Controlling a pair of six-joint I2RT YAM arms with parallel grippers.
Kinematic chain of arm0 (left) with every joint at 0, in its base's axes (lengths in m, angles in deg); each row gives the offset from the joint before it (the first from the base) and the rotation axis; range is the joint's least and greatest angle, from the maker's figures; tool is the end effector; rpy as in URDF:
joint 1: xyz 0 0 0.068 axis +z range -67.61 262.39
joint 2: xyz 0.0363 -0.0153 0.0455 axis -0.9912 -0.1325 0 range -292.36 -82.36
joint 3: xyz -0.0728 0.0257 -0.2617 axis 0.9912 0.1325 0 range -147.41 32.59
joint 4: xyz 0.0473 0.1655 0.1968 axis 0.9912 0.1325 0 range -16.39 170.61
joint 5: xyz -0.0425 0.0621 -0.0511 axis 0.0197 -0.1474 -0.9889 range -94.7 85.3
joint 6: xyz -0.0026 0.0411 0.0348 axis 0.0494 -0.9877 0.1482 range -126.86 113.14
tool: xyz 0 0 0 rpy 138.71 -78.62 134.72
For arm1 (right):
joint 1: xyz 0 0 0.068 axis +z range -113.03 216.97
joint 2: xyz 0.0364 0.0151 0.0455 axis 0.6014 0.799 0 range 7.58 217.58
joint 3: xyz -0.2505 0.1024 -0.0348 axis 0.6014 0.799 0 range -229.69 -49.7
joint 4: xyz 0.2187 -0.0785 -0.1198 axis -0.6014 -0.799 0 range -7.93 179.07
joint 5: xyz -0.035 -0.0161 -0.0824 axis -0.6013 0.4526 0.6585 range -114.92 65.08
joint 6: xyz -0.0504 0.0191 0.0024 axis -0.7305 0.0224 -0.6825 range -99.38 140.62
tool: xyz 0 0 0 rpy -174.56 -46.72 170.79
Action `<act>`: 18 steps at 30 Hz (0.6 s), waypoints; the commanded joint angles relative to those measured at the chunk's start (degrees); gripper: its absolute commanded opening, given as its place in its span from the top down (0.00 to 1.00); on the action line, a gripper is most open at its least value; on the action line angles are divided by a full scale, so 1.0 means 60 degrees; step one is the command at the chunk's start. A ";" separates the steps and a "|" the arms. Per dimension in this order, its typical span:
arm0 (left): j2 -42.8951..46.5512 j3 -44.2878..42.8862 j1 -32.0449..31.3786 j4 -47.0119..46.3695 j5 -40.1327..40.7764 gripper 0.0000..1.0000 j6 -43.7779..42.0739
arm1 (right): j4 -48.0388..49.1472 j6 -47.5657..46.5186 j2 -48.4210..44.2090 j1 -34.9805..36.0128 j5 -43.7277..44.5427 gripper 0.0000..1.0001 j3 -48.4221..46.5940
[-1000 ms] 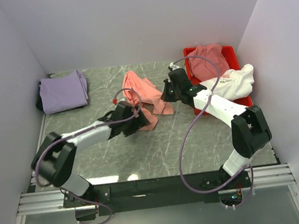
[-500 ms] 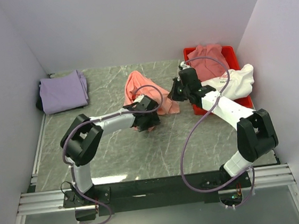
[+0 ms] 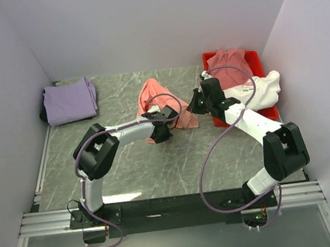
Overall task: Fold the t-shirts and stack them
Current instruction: Flatten the tshirt out
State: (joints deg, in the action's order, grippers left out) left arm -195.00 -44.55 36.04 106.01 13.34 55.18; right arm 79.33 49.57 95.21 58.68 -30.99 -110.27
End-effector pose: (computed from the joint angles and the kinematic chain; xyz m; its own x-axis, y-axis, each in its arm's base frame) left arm 0.2817 -0.2792 0.1639 -0.8365 -0.3399 -0.4298 -0.2801 0.9394 -0.1977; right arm 0.3165 0.1301 0.2537 -0.7031 0.2382 -0.6700 -0.1213 0.8882 0.4431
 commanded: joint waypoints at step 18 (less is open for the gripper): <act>0.9336 0.0934 0.2978 0.1148 0.5135 0.99 -0.0891 | -0.1599 -0.1250 -0.4511 -0.0074 0.1582 1.00 -0.1154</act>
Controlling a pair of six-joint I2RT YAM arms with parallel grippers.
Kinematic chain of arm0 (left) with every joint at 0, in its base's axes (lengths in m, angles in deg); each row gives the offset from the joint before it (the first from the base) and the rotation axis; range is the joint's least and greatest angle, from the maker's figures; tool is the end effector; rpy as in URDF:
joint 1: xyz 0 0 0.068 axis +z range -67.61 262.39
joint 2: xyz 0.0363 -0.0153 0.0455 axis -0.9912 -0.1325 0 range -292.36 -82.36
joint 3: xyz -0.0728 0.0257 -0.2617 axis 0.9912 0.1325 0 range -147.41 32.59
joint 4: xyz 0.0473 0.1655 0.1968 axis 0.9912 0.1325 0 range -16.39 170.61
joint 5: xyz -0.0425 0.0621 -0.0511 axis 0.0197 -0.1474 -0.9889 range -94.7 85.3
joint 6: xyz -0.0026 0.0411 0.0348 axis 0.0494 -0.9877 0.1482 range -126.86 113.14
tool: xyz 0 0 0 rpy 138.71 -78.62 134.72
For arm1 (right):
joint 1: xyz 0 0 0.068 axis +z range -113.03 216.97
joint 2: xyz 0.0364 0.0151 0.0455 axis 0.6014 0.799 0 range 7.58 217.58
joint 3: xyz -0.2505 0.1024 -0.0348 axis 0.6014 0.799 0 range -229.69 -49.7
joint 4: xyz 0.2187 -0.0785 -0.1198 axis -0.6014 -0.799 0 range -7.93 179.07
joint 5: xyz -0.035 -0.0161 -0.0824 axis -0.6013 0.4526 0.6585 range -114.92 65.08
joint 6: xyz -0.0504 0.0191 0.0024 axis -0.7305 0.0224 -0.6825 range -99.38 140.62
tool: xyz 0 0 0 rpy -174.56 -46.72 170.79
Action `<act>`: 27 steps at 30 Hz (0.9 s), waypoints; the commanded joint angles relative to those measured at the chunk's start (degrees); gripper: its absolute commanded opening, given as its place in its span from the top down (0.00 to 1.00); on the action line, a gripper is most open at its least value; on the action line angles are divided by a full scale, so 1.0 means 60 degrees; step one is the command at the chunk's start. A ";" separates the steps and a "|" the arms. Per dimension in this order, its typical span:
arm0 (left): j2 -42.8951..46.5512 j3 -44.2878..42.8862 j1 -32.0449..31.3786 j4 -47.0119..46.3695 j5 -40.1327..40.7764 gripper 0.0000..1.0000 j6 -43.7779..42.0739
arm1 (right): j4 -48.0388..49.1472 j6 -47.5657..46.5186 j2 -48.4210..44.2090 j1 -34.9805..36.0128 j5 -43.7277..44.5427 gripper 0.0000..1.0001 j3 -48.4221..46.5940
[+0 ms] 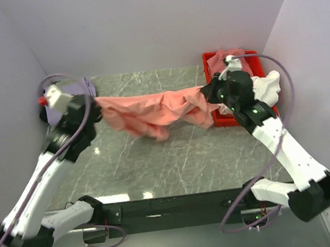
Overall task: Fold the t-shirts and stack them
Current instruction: Flatten the tshirt out
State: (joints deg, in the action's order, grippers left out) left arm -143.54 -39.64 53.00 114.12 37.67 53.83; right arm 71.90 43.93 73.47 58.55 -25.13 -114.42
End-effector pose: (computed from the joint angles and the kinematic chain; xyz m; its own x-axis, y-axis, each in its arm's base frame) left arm 0.1939 -0.0816 0.4014 -0.0801 -0.6942 -0.7153 -0.4465 0.6666 -0.5969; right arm 0.2440 0.0966 0.3750 -0.4155 0.2613 -0.8713 -0.2250 0.8986 0.3767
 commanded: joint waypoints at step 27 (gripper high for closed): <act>0.4838 -0.2525 0.0196 -0.0847 0.2356 0.99 -0.2584 | -0.2441 -0.0370 -0.4888 -0.0067 -0.0215 1.00 -0.1912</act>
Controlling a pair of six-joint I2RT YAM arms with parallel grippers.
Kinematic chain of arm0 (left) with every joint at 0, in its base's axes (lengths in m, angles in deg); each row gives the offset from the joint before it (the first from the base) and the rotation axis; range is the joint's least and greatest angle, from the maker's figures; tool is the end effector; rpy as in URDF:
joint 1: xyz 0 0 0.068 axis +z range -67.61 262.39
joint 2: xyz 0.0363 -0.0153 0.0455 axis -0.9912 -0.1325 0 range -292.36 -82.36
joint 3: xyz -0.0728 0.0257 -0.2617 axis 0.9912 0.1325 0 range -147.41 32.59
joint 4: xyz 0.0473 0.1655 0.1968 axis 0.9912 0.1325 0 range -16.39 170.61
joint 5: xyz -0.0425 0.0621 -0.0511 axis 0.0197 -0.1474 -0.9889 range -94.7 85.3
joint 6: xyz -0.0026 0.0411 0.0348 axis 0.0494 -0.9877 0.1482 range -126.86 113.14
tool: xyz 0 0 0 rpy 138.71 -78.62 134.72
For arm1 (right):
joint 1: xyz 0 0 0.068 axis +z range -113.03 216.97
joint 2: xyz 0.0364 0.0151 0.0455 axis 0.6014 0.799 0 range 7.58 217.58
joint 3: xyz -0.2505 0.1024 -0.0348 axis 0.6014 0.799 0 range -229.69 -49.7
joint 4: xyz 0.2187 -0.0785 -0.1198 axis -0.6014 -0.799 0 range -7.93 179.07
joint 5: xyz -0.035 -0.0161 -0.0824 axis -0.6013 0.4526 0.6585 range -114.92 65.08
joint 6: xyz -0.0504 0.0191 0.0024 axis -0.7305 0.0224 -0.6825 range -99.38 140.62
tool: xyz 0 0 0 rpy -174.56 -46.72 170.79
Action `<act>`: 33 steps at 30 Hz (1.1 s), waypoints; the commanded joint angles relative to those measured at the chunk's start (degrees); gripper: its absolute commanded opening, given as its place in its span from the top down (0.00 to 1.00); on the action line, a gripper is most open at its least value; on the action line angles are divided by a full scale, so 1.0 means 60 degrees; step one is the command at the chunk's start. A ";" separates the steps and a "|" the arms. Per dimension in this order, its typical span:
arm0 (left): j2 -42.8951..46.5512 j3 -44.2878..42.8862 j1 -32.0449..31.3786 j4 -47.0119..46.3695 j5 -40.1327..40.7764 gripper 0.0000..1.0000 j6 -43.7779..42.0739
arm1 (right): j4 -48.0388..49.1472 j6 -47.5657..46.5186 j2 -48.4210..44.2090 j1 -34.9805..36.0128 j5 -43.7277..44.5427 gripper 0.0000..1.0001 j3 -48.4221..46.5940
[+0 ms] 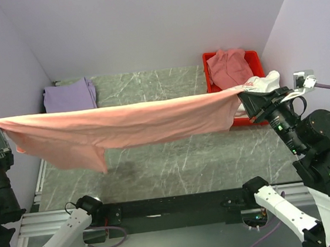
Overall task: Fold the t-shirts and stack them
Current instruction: Flatten the tshirt out
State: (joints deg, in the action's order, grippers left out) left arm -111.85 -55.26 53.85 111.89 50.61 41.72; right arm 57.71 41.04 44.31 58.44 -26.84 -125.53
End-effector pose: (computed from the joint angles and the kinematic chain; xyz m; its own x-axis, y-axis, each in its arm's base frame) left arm -0.0245 0.0467 0.5159 0.5044 -0.7601 -0.4098 -0.0428 0.4519 -0.8910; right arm 0.0641 0.0265 0.4872 -0.0209 0.3666 -0.9302 -0.4155 0.8430 0.3416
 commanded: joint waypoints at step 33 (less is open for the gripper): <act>-1.2163 0.1035 0.4521 -0.4712 -0.3901 0.70 -0.1695 | 0.2765 -0.0855 1.2905 -0.1806 -0.0825 0.86 -0.3824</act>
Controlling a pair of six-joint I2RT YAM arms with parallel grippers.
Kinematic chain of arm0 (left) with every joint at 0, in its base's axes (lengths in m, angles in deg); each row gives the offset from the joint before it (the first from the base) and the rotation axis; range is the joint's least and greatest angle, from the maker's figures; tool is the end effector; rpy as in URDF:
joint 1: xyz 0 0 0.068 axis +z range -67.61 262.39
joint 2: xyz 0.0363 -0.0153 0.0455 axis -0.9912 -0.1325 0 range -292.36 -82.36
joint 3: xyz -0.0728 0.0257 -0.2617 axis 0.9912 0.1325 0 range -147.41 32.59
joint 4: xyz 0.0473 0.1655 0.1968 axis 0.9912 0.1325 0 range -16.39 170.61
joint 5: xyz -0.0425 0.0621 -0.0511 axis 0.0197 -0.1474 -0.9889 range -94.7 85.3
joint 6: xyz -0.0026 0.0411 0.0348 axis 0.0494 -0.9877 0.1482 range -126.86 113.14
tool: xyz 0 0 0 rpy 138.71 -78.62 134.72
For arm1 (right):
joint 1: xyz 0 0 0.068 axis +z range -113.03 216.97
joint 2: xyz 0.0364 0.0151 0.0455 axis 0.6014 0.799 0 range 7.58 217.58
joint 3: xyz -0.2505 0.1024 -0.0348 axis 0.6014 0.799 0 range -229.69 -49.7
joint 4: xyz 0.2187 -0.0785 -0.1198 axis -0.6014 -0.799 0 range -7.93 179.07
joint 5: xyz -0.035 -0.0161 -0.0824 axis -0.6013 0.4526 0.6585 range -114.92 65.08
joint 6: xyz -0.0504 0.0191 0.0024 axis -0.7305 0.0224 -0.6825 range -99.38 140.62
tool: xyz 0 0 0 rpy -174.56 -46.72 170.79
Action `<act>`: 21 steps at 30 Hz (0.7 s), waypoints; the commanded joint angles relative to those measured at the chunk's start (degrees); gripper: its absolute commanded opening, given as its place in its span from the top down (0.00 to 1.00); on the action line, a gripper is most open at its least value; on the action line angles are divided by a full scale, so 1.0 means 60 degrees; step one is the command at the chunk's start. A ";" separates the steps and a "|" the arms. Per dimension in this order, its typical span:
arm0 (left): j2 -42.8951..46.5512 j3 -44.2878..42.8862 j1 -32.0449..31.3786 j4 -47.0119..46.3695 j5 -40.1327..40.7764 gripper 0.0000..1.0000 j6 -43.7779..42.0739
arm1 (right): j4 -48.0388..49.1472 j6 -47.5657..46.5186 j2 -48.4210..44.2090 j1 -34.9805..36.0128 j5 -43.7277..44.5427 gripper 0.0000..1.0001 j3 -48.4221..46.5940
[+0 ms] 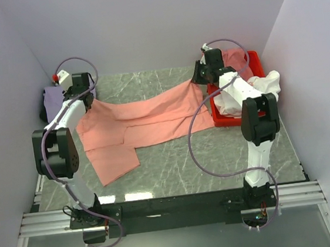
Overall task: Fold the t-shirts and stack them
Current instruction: Flatten the tshirt out
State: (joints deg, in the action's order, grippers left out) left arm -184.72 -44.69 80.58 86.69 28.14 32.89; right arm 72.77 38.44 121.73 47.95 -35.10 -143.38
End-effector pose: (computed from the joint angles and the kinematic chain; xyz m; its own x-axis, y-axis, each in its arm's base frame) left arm 0.4060 0.0066 0.2577 -0.2193 -0.5306 -0.8188 -0.7022 0.6685 -0.2451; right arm 0.4562 0.0949 0.2596 -0.6593 0.1790 -0.7303 -0.1309 0.9291 0.3459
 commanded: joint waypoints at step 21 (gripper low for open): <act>0.6424 0.3809 -0.0547 0.4145 -0.1591 0.01 0.3188 | 0.0284 0.2316 -0.6687 0.0600 0.0392 0.12 0.5108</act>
State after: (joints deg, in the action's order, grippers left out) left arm -149.71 -27.59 79.56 102.10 20.86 46.44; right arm 73.21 48.74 85.66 49.61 -32.91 -117.05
